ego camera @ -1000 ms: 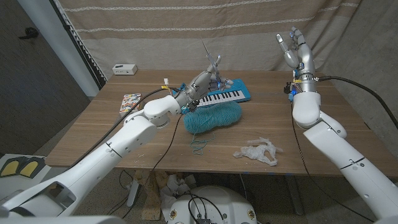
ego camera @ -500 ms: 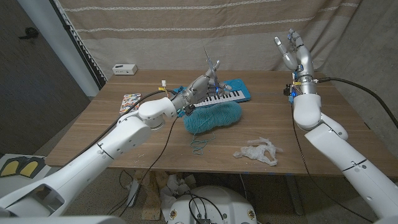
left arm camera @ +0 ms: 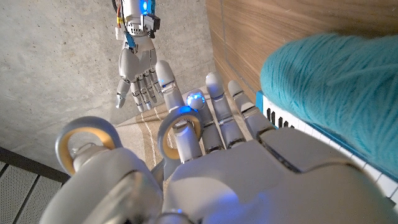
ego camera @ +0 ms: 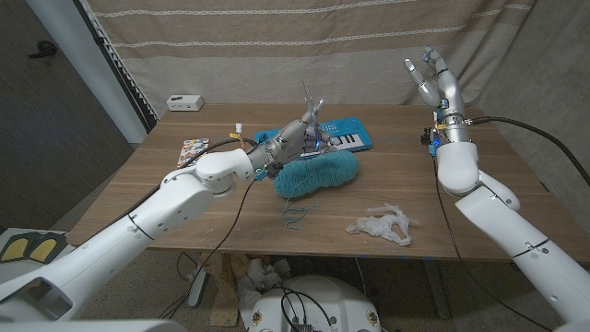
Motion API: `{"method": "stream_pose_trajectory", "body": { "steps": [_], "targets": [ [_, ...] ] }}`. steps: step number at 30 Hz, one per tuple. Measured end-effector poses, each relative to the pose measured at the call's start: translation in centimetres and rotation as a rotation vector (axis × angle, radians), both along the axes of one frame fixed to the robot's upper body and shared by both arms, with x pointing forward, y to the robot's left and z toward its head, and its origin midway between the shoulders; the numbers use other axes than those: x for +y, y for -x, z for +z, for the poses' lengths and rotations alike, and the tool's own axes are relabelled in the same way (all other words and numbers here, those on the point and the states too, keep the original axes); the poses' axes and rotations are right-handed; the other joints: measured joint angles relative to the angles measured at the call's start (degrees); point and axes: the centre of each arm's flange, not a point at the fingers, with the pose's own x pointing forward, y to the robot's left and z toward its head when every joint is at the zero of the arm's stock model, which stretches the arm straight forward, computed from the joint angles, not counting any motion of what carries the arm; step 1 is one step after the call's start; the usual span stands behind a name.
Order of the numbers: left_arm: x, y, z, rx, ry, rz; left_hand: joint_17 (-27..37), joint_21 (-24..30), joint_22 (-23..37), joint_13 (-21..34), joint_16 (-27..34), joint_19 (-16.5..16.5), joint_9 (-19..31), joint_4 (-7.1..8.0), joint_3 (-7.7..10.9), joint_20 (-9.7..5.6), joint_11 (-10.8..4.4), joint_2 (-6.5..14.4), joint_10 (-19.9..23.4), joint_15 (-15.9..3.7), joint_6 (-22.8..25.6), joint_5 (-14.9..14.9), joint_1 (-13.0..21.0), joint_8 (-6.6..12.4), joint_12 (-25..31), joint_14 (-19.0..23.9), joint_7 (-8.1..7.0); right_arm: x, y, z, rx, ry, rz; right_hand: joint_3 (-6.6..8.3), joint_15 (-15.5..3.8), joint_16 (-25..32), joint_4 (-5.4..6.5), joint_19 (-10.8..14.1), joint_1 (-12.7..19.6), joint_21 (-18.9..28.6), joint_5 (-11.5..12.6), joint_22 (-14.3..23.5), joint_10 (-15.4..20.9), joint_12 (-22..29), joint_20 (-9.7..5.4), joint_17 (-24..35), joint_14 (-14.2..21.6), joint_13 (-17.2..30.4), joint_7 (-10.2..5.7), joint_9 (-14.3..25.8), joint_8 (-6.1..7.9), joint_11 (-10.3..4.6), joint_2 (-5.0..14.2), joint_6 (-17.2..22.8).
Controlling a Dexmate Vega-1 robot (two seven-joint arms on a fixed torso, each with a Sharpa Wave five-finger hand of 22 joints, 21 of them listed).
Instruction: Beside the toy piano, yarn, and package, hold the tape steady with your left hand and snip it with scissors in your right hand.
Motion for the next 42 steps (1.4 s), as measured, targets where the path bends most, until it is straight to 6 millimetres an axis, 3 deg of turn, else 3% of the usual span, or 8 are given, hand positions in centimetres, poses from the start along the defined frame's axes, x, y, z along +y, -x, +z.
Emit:
{"method": "stream_pose_trajectory", "body": {
  "steps": [5,9,16,20,32,35,38,42],
  "targets": [
    [0.2,0.2,-0.4,0.02,-0.027,-0.005,0.0,0.0,0.0,0.0,0.0,0.0,0.0,0.0,0.0,0.0,0.0,0.0,0.0,0.14,0.1,0.0,0.0,0.0,0.0,0.3,-0.09,-0.1,0.1,-0.2,0.004,0.011,0.006,-0.22,1.06,0.3,-0.22,0.8,0.0,0.0,0.2,0.0,-0.2,0.0,1.27,0.0,0.4,0.0,-0.29,0.0,0.15,-0.21,0.0,0.3],
    [0.3,0.5,-0.6,0.029,-0.05,-0.009,0.0,0.0,0.2,0.0,0.0,0.0,0.0,0.0,0.0,0.0,0.0,0.0,0.0,0.02,0.1,0.0,0.0,0.0,0.0,0.8,-0.09,-0.1,0.0,-0.4,0.006,0.018,0.013,0.01,0.78,0.3,-0.47,0.8,0.0,-0.8,0.4,0.0,-0.5,0.0,1.88,0.0,0.2,0.0,-0.29,0.0,0.15,-0.51,0.0,0.3],
    [0.4,0.8,-1.0,0.05,-0.086,-0.015,-0.2,0.0,0.3,0.0,0.0,0.2,0.0,0.0,0.0,-0.15,0.2,0.0,0.7,0.02,0.1,0.0,0.0,0.0,0.0,0.8,-0.1,-0.2,-0.1,-0.6,0.007,0.035,0.023,0.48,-0.03,0.3,-0.94,1.1,0.7,-1.2,0.9,0.0,-1.0,0.0,2.05,-0.1,-0.6,0.0,-0.49,0.0,0.15,-1.46,0.69,0.5],
    [0.6,0.9,-0.9,0.044,-0.095,-0.012,-0.1,0.0,0.3,0.0,0.0,0.2,0.0,0.0,0.0,-0.21,0.3,0.0,0.8,-0.08,0.1,0.0,0.0,0.0,0.0,1.1,-0.1,0.0,0.0,-0.5,-0.001,0.044,0.03,0.48,-1.47,0.3,-0.94,1.6,0.7,-1.6,1.1,0.0,-1.2,0.0,1.53,-0.3,-0.8,0.0,-0.49,0.0,0.15,-1.67,0.69,0.5],
    [0.6,0.9,-1.4,0.095,-0.145,-0.028,-0.1,0.0,0.4,0.0,0.0,0.2,0.0,0.0,0.0,-0.2,0.41,-0.4,1.9,-0.09,0.2,0.0,-0.4,0.0,0.3,1.5,-0.2,-0.8,-0.7,-1.1,0.008,0.077,0.005,0.27,-1.98,0.3,-1.14,1.4,0.7,-2.4,1.1,0.0,-1.2,0.4,1.32,-0.3,-0.9,0.0,-0.72,0.0,0.14,-1.86,0.68,0.3],
    [0.5,0.9,-1.5,0.103,-0.16,-0.036,-0.1,0.0,0.5,0.0,0.0,0.2,0.0,0.0,0.0,-0.2,0.12,-0.4,2.4,-0.04,0.4,0.0,-0.4,0.0,1.3,2.0,-0.4,-1.0,-0.8,-1.1,0.005,0.098,-0.017,-0.53,-1.98,0.3,-1.23,1.1,-0.5,-2.9,1.1,0.0,-1.4,0.4,1.57,-0.1,-0.9,0.0,-0.72,0.0,0.15,-2.08,-0.49,0.3],
    [0.5,0.8,-1.6,0.103,-0.167,-0.036,-0.1,0.0,0.5,0.1,0.3,0.2,0.0,0.0,0.0,-0.2,0.2,-0.4,2.7,-0.09,0.4,0.0,-0.4,0.0,6.0,2.1,-0.41,-1.1,-0.8,-1.1,0.005,0.113,-0.038,-1.3,-1.83,0.3,-0.92,1.2,-1.6,-3.2,1.1,0.0,-1.5,0.4,1.9,-0.1,-1.0,0.0,-1.02,0.0,0.15,-2.17,-1.57,0.0],
    [0.7,0.5,-1.6,0.094,-0.177,-0.034,0.0,0.0,0.5,0.1,0.3,0.2,0.0,0.0,0.0,-0.2,0.2,-0.6,2.7,-0.09,0.5,0.0,-0.6,0.0,6.6,2.1,-0.5,-1.1,-0.8,-1.1,0.007,0.124,-0.057,-1.85,-1.75,0.3,-0.84,0.9,-2.4,-3.4,1.1,0.0,-1.5,0.4,2.17,-0.1,-1.1,0.0,-1.02,0.0,0.15,-2.15,-2.41,0.0]
  ]
}}
